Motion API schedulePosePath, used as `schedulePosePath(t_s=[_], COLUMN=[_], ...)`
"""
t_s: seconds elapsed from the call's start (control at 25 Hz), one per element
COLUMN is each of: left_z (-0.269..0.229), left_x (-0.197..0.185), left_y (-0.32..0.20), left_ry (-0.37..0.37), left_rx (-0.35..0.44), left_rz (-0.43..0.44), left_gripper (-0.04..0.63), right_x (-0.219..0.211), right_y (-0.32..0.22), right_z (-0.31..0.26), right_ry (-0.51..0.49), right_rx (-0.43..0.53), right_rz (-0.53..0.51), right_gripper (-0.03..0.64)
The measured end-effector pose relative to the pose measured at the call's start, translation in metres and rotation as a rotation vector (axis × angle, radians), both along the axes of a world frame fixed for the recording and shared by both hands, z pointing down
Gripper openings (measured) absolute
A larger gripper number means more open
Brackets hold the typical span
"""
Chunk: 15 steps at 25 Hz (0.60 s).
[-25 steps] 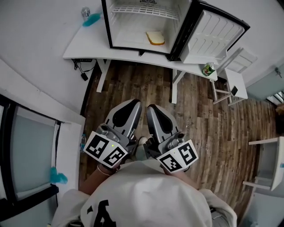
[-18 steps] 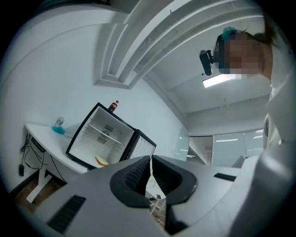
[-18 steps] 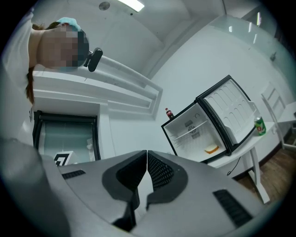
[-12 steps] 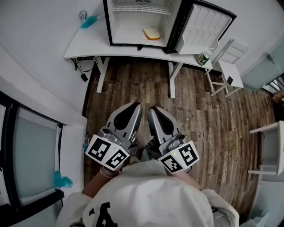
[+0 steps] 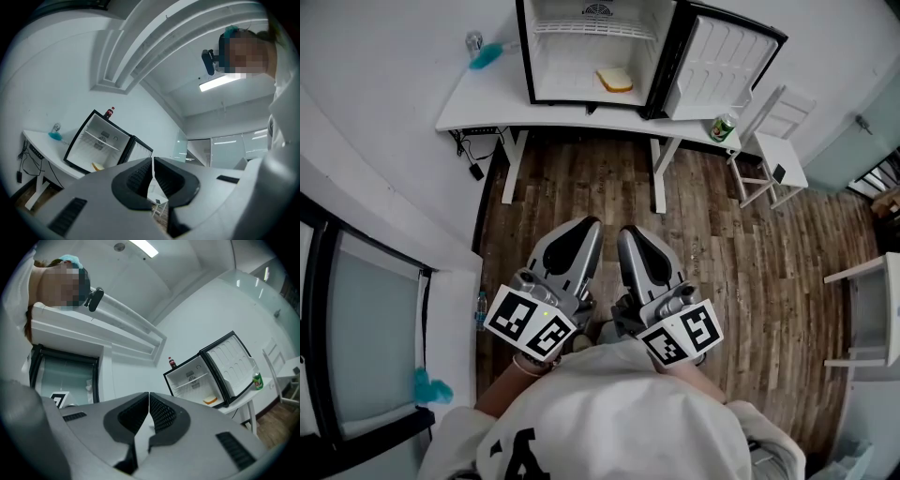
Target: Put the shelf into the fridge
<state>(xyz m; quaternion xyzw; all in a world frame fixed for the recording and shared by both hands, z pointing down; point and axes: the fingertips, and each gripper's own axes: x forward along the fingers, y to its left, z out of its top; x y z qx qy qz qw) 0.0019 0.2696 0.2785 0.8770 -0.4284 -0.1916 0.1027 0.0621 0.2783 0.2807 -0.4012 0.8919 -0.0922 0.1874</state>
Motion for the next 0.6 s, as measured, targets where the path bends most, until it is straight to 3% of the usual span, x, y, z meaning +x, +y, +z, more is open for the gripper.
schedulePosePath(t_s=[0.6], left_z=[-0.002], left_x=[0.001], left_y=[0.010], left_ry=[-0.006], left_rx=[0.007], left_rz=[-0.012], left_gripper=[0.017], right_x=[0.000], right_y=[0.011], right_z=[0.001], right_ry=[0.023], right_rx=[0.011], right_rz=[-0.004], right_gripper=[0.029])
